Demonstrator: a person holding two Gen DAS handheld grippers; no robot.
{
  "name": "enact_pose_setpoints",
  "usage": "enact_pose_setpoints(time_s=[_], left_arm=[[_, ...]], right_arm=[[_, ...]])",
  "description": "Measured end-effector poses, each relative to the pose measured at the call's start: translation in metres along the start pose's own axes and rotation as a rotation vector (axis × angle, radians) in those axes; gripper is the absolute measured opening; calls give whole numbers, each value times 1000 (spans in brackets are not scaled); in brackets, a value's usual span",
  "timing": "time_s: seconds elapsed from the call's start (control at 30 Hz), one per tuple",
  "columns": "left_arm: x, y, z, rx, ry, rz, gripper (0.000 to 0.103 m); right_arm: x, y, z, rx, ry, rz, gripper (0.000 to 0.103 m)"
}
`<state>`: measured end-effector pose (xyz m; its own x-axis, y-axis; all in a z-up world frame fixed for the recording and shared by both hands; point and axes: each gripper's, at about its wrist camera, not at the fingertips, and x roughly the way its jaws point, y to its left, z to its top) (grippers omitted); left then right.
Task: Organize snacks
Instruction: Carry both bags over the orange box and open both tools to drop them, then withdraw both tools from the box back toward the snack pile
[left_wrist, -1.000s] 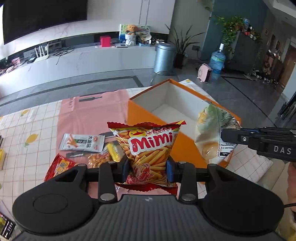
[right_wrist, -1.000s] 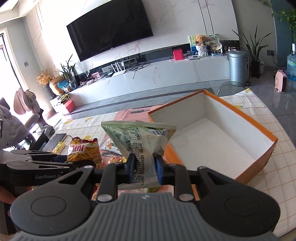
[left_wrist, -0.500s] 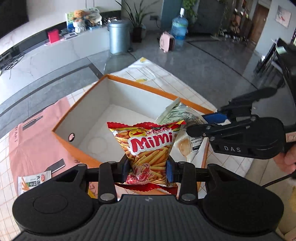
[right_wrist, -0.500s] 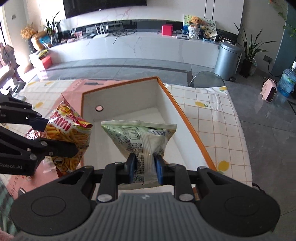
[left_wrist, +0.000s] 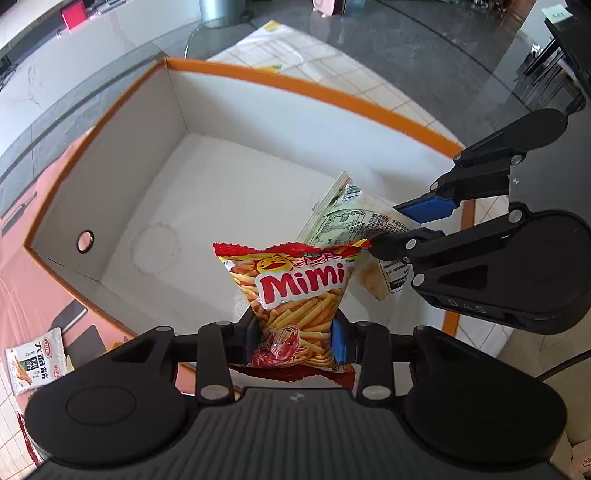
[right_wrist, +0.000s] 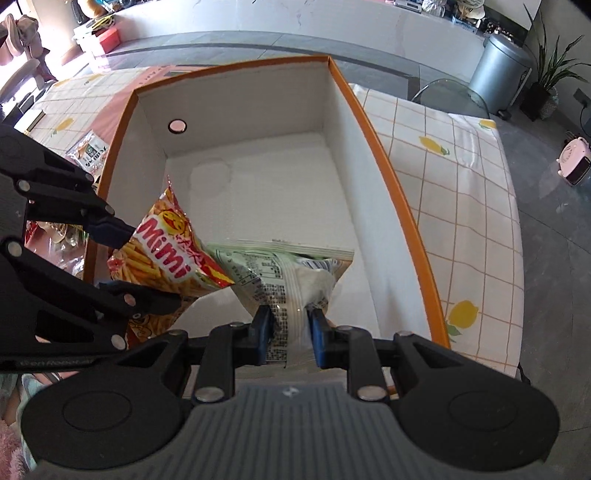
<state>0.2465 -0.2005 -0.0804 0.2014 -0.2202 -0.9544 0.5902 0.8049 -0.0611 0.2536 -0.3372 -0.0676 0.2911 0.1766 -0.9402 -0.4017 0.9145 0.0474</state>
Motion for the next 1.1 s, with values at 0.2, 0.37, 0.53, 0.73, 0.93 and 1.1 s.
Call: enact_pose_setpoints(time_s=[0.2,0.37,0.53,0.73,0.93,1.1], left_arm=[[4,0,-3,32,49,12,43],[12,-3,2,52,86,10,43],[20,-7,1,48,96,5,44],[22,-11,1,71,83,13,57],[6,-8,-1,70,37,7,70],[-20,-3,-12,51,-10,8,71]], right_arm=[[22,-2,2,-1,57,14,20],[27,-4,4,-3,71,21,20],[32,-4,3,3,89,23,22],[28,-2,2,18,79,16,27],[19,4,3,11,80,-14,40],[0,10,4,36,56,-27,46]])
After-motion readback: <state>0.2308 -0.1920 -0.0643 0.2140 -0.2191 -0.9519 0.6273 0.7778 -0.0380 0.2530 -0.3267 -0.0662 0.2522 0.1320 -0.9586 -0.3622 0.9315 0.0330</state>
